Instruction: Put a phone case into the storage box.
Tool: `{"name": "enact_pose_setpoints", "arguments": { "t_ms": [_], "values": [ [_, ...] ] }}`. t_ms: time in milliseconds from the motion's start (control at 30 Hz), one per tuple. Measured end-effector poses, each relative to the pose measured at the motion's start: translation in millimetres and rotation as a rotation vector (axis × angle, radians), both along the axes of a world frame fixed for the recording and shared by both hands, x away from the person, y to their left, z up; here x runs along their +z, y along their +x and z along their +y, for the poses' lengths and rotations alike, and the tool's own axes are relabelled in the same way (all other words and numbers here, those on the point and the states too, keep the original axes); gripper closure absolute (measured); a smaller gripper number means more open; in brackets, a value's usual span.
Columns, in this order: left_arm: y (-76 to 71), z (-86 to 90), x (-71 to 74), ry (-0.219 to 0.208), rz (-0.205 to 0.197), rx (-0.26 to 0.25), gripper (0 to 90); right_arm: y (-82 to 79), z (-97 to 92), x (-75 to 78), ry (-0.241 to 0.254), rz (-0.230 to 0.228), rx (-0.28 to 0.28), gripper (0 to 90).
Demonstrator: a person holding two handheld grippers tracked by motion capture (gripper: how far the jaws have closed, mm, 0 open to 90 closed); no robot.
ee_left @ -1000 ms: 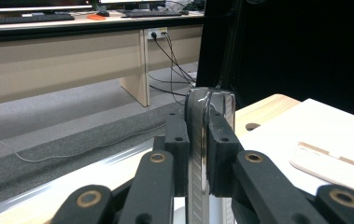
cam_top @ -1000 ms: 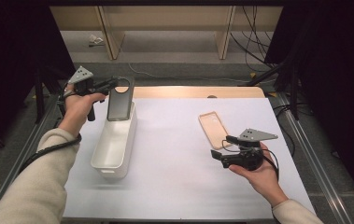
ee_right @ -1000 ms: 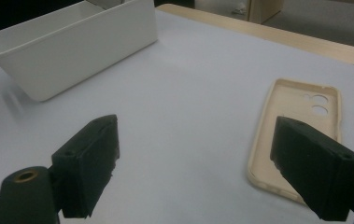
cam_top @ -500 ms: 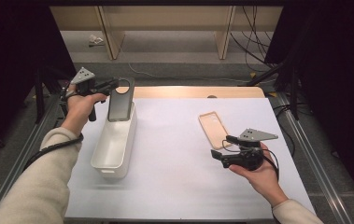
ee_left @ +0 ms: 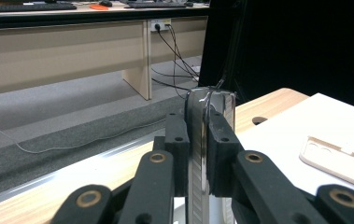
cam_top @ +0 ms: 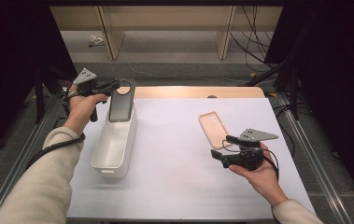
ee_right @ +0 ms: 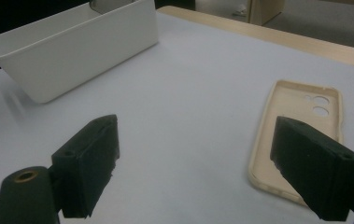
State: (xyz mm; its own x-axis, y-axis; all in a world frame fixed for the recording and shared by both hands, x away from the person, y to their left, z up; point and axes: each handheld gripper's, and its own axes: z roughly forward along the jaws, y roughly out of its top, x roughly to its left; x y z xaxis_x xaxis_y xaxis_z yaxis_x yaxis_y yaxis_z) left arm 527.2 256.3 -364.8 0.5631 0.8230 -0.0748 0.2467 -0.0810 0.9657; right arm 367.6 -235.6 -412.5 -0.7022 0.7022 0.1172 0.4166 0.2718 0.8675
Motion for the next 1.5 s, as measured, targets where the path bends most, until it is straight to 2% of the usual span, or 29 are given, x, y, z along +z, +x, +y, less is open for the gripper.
{"name": "enact_pose_setpoints", "arguments": {
  "t_ms": [1500],
  "values": [
    [7.6,0.8,-24.1,-0.001,0.064,0.005,80.9,1.0,0.6,-1.8,-0.001,0.004,0.007,16.4]
  ]
}}
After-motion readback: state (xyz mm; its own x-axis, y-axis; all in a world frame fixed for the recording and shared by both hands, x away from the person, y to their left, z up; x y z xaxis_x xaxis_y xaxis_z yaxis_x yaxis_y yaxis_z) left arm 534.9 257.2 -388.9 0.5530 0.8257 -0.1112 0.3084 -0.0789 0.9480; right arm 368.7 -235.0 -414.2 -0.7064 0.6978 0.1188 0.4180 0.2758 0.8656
